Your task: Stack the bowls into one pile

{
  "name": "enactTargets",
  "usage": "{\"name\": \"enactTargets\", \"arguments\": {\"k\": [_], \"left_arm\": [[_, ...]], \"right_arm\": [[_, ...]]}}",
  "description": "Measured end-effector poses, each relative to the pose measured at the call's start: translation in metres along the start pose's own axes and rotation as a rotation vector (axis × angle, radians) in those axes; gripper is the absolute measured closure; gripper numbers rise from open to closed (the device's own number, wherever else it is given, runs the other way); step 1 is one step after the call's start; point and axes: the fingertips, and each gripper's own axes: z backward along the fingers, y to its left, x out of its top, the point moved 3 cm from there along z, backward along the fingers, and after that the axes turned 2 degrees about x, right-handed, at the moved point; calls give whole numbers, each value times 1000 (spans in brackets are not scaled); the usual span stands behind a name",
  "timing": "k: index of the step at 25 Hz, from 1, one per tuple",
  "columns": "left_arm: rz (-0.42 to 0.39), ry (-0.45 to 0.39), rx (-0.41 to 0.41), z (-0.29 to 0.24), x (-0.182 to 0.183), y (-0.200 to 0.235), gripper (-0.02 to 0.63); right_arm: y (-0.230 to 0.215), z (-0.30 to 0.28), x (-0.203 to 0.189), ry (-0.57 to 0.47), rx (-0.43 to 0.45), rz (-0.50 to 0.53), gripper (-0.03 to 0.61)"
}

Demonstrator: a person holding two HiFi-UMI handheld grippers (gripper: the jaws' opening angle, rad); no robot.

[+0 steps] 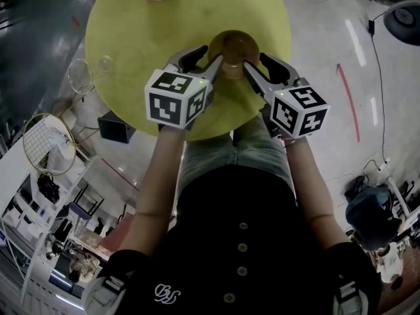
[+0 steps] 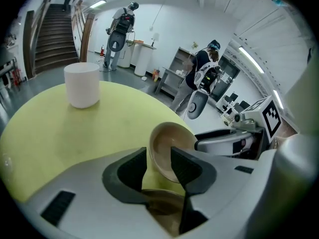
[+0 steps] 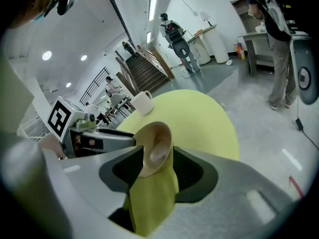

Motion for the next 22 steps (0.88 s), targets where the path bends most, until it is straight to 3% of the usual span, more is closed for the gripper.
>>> {"name": "enactTargets", "arguments": {"k": [22], "left_arm": [[39, -75, -43, 15, 9, -12, 475]], "right_arm": [[17, 9, 12, -27, 4, 30, 403]]}}
